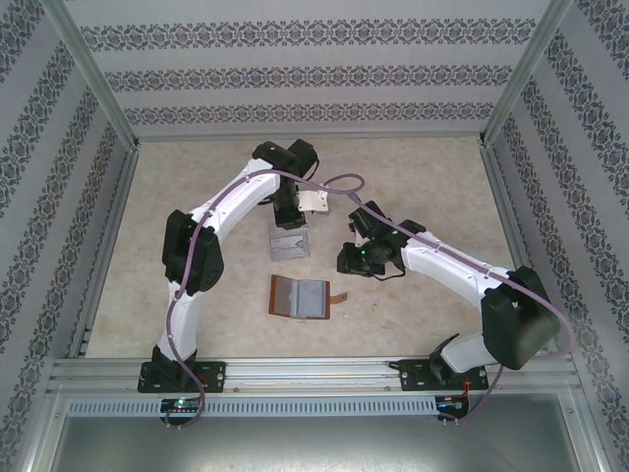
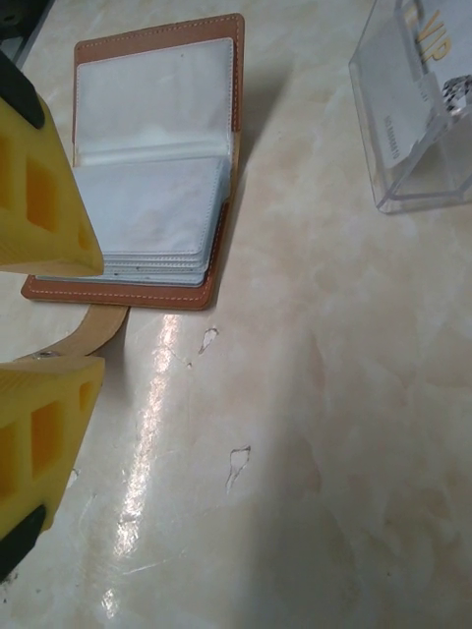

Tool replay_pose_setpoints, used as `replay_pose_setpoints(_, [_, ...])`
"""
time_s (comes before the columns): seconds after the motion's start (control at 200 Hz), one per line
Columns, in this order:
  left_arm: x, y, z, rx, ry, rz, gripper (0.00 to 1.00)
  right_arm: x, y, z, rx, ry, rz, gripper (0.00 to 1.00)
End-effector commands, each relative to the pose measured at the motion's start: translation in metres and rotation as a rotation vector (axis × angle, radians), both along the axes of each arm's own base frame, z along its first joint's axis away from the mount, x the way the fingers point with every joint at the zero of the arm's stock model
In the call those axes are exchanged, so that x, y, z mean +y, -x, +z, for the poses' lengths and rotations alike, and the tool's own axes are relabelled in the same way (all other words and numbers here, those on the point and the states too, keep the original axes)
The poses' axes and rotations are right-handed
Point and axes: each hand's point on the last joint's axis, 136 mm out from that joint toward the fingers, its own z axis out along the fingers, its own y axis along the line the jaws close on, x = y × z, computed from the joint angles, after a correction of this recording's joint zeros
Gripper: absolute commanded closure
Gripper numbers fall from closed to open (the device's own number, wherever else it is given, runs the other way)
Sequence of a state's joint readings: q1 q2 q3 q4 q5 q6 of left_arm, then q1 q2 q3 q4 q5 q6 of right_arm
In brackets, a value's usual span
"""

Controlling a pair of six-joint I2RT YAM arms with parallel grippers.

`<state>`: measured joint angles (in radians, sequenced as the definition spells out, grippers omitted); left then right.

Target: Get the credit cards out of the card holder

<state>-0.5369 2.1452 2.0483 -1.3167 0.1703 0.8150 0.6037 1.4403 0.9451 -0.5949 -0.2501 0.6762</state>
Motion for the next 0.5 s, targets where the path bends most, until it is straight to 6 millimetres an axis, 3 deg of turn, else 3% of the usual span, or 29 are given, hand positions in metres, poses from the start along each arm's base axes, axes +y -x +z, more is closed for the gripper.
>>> replay_pose_setpoints(0.0, [0.015, 0.009, -0.005, 0.056, -0.058, -0.027, 1.0, -0.009, 0.0, 0.001, -0.015, 0.015, -0.017, 0.71])
replay_pose_setpoints(0.495, [0.019, 0.016, -0.038, 0.148, -0.034, -0.035, 1.0, -0.012, 0.004, -0.005, 0.001, 0.02, -0.026, 0.71])
